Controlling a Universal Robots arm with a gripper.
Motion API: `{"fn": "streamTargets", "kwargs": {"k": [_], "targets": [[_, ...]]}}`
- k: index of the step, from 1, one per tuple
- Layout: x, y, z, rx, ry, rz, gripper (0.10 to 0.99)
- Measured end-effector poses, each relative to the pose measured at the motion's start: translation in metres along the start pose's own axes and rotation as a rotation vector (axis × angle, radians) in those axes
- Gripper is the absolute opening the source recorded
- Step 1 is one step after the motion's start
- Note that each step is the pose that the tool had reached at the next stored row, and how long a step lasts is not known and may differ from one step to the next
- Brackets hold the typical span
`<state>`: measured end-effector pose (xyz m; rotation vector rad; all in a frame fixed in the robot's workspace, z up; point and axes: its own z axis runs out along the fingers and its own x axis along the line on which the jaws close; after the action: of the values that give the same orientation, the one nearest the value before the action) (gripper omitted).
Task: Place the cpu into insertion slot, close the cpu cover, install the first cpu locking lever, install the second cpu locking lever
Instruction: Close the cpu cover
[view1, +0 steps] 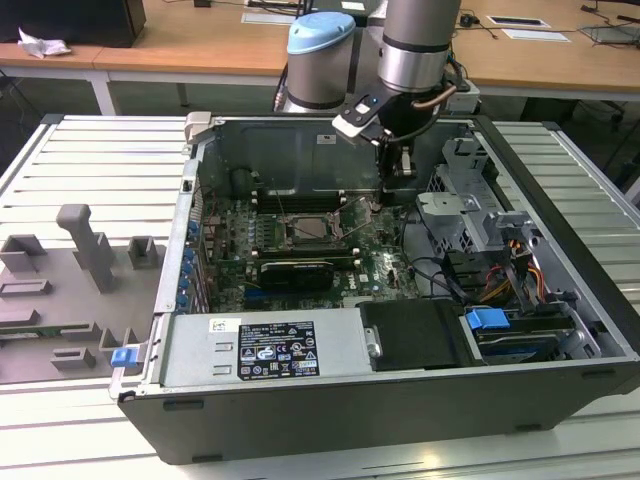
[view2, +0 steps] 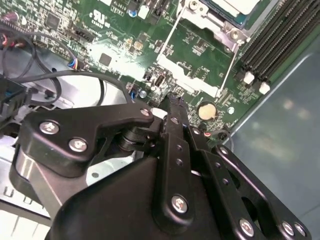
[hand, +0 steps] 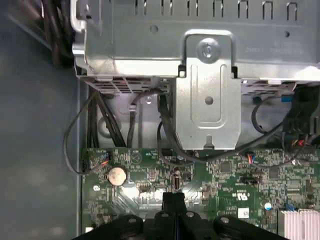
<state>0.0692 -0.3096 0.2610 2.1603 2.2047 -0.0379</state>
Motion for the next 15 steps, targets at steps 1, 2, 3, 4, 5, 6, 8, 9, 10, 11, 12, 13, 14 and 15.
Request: {"fn": "streamTargets", "kwargs": {"k": [1,2,3,4,5,6,8,9,10,11,12,13,14,15], "targets": [[0.0007,0.0,0.0029,0.0,0.0004,-0.015,0.106],[0.0017,-0.0001,0.0067,0.0,0.0006,-0.022,0.106],[0.0023,-0.0001,0.0095,0.0,0.0006,-0.022,0.106],[0.0028,-0.0002,0.0113,0.001,0.0008,-0.022,0.106],[0.0032,-0.0003,0.0143,0.001,0.0006,-0.022,0.106],[0.0033,-0.0003,0.0163,0.001,0.0006,-0.023,0.106],[0.0035,-0.0003,0.0186,0.001,0.0006,-0.024,0.106],[0.0035,-0.0004,0.0191,0.001,0.0006,-0.024,0.106],[0.0034,-0.0005,0.0191,0.001,0.0003,-0.024,0.106],[0.0035,-0.0006,0.0192,0.001,0.0003,-0.024,0.106],[0.0035,-0.0007,0.0194,0.001,0.0006,-0.024,0.106],[0.0035,-0.0008,0.0194,0.001,0.0006,-0.024,0.106],[0.0035,-0.0009,0.0195,0.001,0.0005,-0.024,0.106],[0.0035,-0.0012,0.0196,0.001,0.0006,-0.024,0.106]]}}
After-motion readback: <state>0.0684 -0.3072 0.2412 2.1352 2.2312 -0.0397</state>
